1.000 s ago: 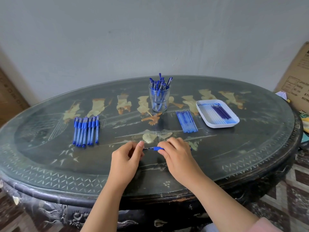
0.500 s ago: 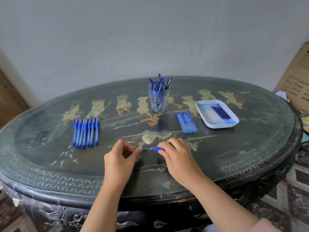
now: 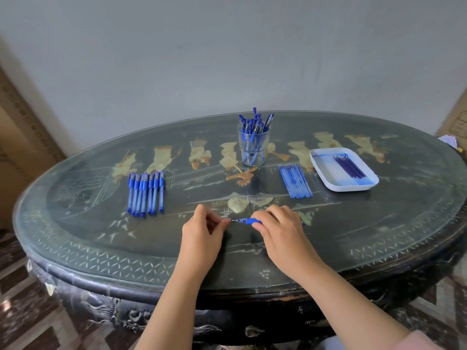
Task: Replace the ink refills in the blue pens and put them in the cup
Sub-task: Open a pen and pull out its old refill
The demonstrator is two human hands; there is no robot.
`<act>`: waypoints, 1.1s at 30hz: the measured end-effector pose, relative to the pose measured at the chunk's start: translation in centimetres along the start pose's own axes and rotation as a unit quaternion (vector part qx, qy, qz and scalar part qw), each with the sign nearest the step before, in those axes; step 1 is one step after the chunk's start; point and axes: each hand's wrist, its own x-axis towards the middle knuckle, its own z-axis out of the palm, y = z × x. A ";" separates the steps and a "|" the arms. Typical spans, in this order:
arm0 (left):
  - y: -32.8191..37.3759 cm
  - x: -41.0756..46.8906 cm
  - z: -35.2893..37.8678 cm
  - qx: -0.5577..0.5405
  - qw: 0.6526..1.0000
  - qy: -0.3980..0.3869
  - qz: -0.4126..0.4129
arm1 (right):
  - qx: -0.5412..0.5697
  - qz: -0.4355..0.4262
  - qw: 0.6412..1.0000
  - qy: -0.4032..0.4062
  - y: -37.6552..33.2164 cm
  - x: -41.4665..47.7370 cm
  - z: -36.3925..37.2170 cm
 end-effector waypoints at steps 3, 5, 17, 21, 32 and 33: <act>0.5 0.0 -0.7 -0.088 0.994 0.027 -0.052 | 0.006 0.001 1.000 0.003 0.1 0.0 0.1; 0.5 0.1 -1.4 -0.172 0.980 0.042 -0.092 | 0.017 0.002 1.000 0.013 0.1 0.0 0.1; -1.5 0.6 -5.9 0.132 0.982 -0.130 -0.019 | 0.011 0.012 1.000 0.009 0.3 0.0 0.3; -1.8 0.8 -5.6 0.152 0.980 -0.131 -0.001 | 0.010 0.014 1.000 0.015 0.2 0.0 0.2; -1.2 1.4 -3.5 0.097 0.989 -0.070 0.089 | 0.016 0.021 1.000 0.015 -0.1 0.0 -0.1; -1.1 1.4 -3.3 0.106 0.986 -0.076 0.099 | 0.016 0.022 1.000 0.014 -0.1 -0.1 -0.1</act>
